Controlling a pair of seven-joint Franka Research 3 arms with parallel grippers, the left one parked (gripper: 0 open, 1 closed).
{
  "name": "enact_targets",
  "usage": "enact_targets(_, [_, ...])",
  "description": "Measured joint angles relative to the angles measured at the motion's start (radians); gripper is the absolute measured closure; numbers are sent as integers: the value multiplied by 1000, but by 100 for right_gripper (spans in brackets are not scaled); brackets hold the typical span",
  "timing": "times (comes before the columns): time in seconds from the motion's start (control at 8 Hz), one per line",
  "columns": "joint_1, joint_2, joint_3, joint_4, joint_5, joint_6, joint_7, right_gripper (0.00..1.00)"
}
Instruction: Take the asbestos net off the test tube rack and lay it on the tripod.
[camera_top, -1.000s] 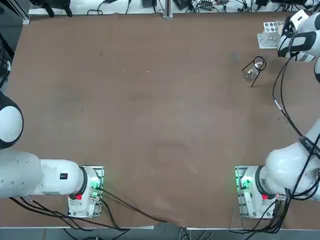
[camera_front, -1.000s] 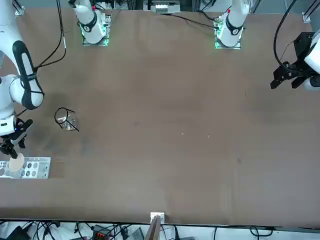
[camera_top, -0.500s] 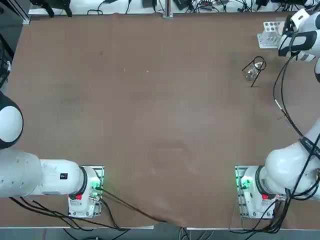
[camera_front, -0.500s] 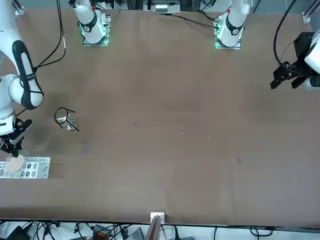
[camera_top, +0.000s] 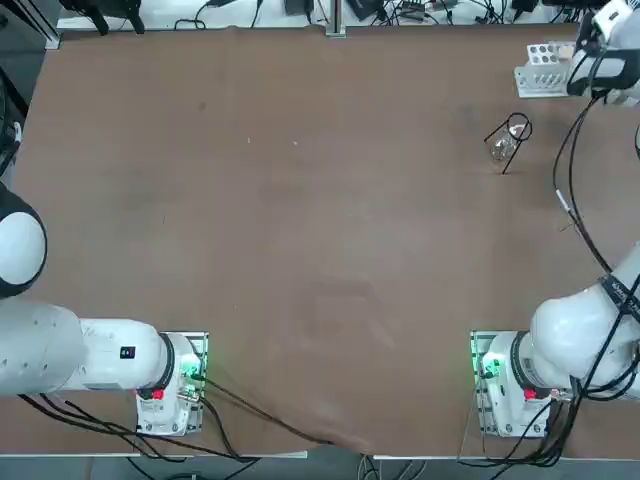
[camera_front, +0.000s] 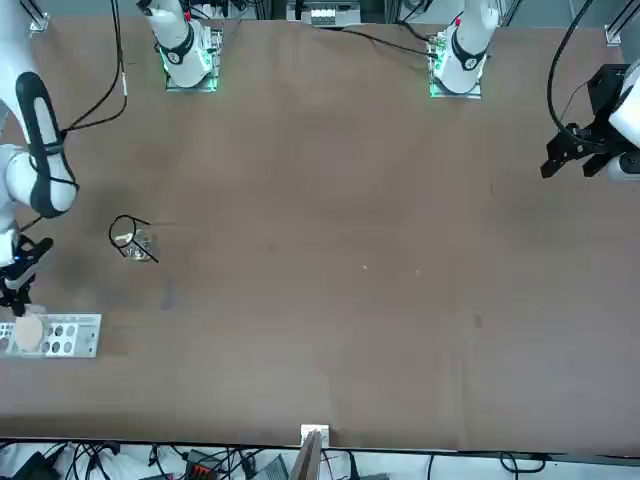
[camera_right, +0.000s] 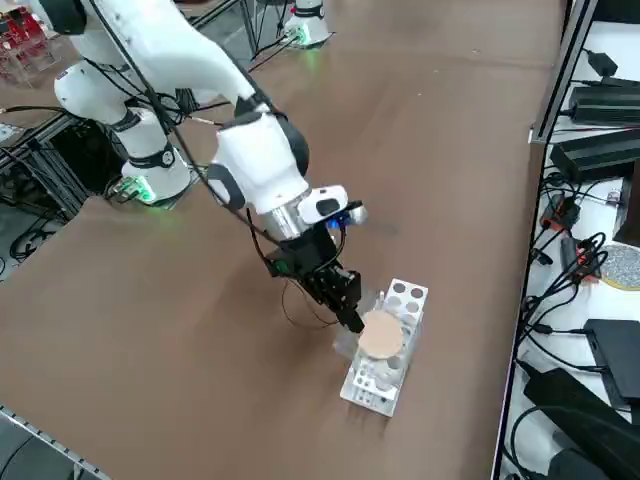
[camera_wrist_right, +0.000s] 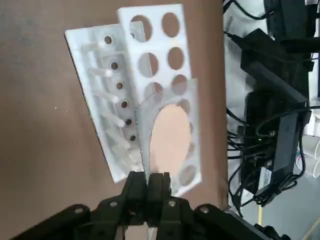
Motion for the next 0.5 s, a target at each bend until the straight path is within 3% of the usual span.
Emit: enact_targets(0.5, [8,-125,0,96,2,-314,101,98])
